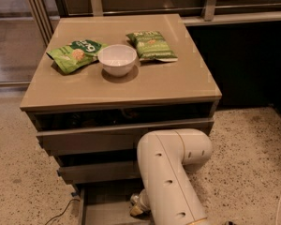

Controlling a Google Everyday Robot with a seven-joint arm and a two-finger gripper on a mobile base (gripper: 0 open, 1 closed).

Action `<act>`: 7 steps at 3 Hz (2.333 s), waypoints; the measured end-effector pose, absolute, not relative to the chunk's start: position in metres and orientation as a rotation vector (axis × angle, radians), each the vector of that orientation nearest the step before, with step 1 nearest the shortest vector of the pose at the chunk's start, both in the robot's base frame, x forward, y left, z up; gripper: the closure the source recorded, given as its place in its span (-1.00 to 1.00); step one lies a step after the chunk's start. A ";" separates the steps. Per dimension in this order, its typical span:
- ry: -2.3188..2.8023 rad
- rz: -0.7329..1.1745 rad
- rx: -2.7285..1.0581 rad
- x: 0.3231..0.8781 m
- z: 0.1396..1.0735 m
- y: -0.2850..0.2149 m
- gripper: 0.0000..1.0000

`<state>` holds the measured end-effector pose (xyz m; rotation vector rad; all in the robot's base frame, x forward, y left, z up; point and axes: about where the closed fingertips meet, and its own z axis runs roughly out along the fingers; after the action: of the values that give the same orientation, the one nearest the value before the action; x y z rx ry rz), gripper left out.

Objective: Pick 7up can from bottom drawer and place on counter

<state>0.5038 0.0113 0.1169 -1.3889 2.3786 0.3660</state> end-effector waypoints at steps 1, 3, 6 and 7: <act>2.408 0.344 -1.402 0.505 0.111 0.006 -0.44; 2.451 0.298 -1.419 0.507 0.102 -0.001 -0.07; 2.452 0.306 -1.416 0.507 0.105 -0.002 1.00; 2.444 0.311 -1.391 0.504 0.118 -0.005 1.00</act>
Offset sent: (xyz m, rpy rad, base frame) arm 0.0062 -0.0153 -0.0167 -0.0943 0.0440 -0.0114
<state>0.5044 -0.0049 0.1176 -1.3914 2.4440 0.3111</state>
